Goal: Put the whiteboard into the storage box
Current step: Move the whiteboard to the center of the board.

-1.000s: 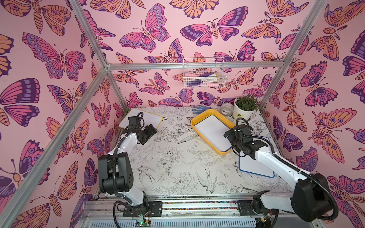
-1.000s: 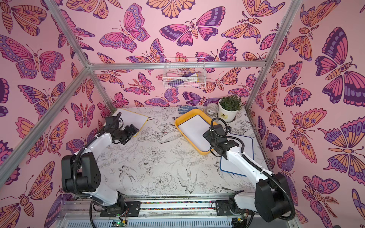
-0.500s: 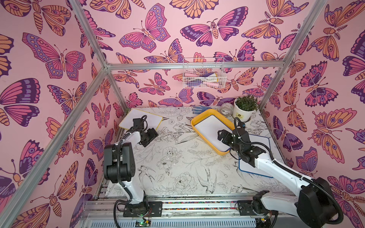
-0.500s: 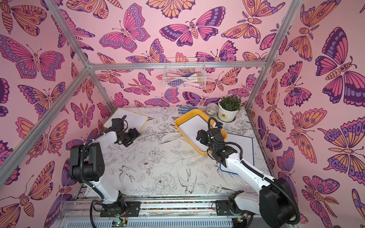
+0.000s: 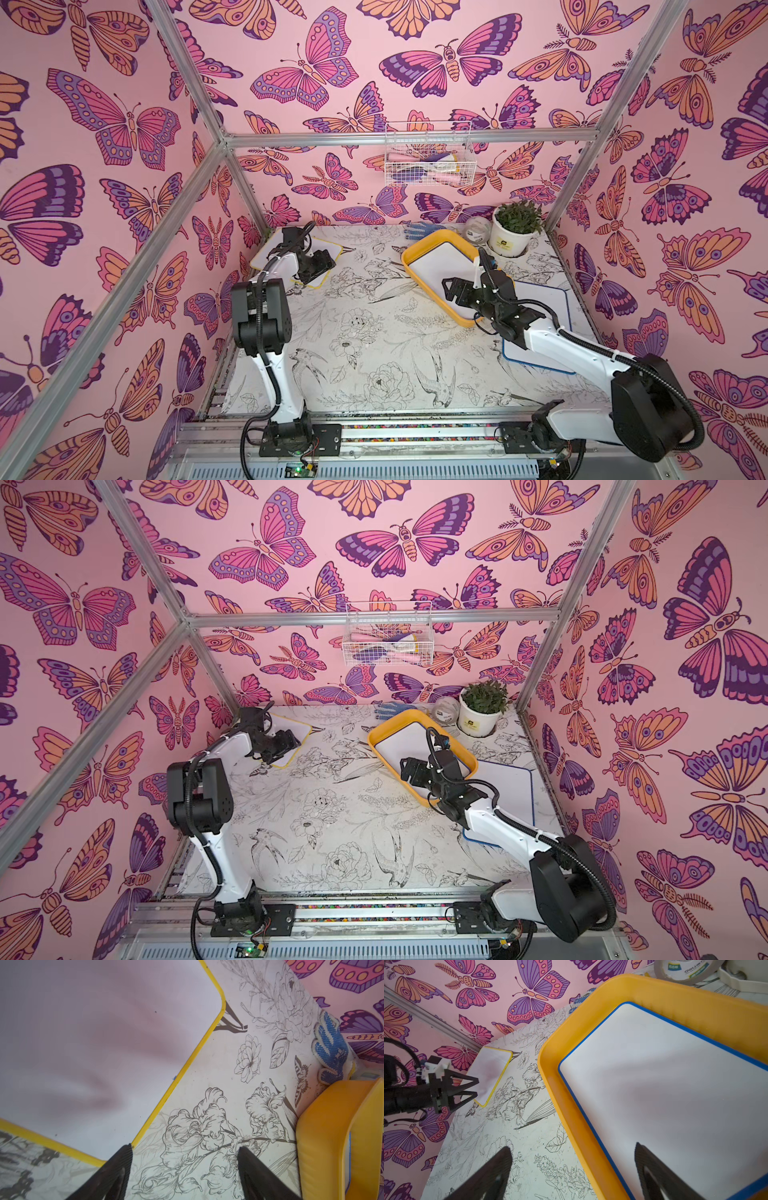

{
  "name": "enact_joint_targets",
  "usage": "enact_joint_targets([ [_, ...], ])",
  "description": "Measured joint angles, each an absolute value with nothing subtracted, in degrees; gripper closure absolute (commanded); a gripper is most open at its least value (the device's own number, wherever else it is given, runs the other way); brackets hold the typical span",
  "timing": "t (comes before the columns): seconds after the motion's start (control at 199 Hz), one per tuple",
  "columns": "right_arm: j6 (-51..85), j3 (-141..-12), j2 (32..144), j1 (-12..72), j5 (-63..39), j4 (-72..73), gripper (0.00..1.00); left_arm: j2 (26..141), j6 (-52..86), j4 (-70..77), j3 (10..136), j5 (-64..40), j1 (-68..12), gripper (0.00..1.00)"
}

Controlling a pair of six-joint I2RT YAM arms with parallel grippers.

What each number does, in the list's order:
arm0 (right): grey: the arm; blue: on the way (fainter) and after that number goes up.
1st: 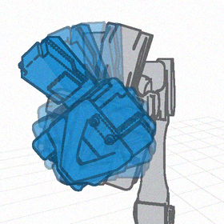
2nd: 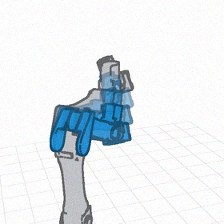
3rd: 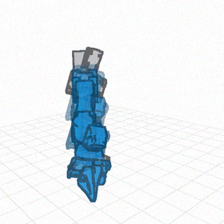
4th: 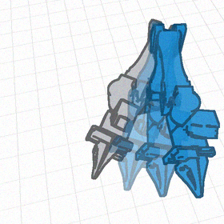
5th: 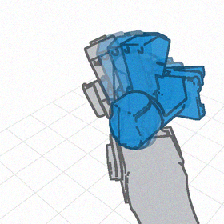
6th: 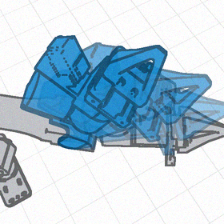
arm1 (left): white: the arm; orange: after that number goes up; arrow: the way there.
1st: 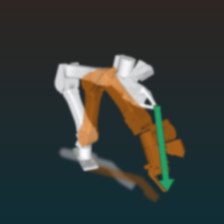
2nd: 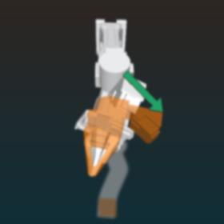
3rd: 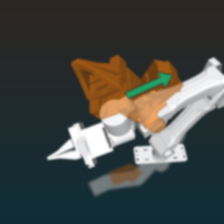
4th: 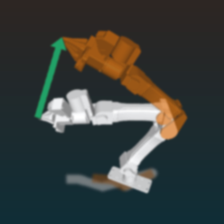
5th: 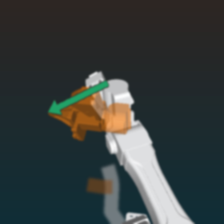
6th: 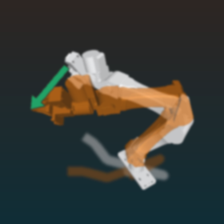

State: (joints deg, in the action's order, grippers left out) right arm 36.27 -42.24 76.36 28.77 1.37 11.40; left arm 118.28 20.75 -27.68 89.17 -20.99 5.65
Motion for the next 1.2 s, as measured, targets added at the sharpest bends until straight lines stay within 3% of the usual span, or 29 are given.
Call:
enact_joint_targets([
  [0.406,34.5,-42.2,78.5,28.9,-1.6,14.5,0.07,124.5,14.3,-36.2,97.2,-21.3,5.7,0.18],
  [1.199,34.9,-42.3,78.3,28.9,-2.2,13.8,0.07,124.0,11.7,-40.3,95.0,-20.2,2.9,0.24],
])
